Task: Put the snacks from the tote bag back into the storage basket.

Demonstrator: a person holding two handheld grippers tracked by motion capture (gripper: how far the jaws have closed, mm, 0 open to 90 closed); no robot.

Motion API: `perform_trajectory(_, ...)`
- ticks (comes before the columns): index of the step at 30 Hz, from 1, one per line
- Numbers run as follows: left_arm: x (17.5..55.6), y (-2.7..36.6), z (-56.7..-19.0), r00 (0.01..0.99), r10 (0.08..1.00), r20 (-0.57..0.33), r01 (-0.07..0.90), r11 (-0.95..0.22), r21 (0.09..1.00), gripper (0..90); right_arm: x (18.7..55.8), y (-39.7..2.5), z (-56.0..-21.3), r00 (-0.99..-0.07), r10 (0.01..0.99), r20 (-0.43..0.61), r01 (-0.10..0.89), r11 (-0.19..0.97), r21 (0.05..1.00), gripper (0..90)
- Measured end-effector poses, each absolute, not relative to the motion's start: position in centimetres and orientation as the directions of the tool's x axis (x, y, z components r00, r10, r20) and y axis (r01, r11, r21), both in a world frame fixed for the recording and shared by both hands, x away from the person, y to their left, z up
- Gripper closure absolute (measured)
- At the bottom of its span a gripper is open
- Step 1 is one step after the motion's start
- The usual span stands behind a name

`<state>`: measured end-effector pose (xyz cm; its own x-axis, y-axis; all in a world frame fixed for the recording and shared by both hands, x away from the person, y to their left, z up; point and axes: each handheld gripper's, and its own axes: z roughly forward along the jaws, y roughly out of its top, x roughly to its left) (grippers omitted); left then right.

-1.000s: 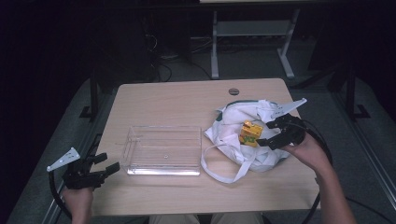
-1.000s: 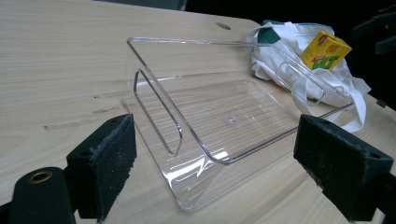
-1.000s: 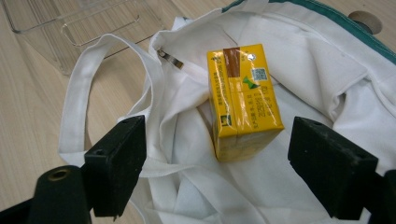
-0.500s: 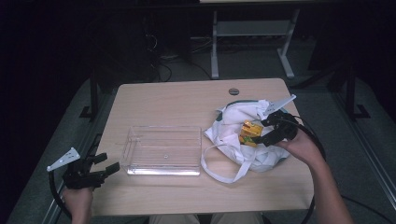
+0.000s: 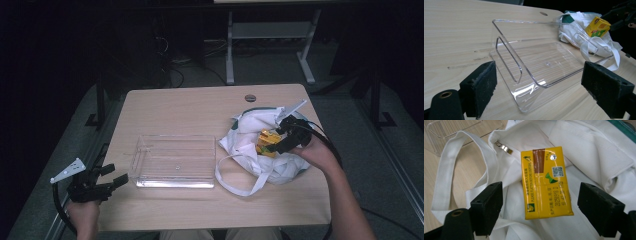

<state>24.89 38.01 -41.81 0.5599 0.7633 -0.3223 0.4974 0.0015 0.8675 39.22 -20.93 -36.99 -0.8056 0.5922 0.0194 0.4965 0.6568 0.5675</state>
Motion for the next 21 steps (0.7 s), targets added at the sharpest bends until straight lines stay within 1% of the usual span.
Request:
perform_trajectory(7, 24.9, 38.0, -41.8, 0.562, 0.761, -0.323, 0.497, 0.002, 0.868, 12.6, 39.8, -20.4, -37.4, -0.811, 0.585, 0.007, 0.493, 0.677, 0.546, 23.0)
perform_trajectory(11, 24.9, 38.0, -41.8, 0.562, 0.761, -0.324, 0.496, 0.003, 0.868, 12.7, 40.3, -20.0, -37.8, -0.817, 0.577, -0.004, 0.488, 0.694, 0.53, 27.1)
perform_trajectory(14, 24.9, 38.0, -41.8, 0.56, 0.761, -0.327, 0.495, 0.009, 0.869, 12.6, 40.5, -20.0, -38.0, -0.816, 0.579, -0.01, 0.488, 0.697, 0.525, 28.2)
perform_trajectory(17, 24.9, 38.0, -41.8, 0.562, 0.76, -0.325, 0.496, 0.005, 0.869, 12.6, 40.9, -19.8, -38.5, -0.821, 0.57, -0.023, 0.486, 0.72, 0.495, 30.4)
perform_trajectory(20, 24.9, 38.0, -41.8, 0.563, 0.76, -0.326, 0.495, 0.006, 0.869, 12.6, 40.9, -19.7, -38.6, -0.825, 0.565, -0.028, 0.479, 0.724, 0.496, 31.5)
perform_trajectory(21, 24.9, 38.0, -41.8, 0.563, 0.759, -0.326, 0.496, 0.005, 0.869, 12.6, 41.0, -19.6, -38.6, -0.83, 0.556, -0.03, 0.472, 0.731, 0.492, 35.7)
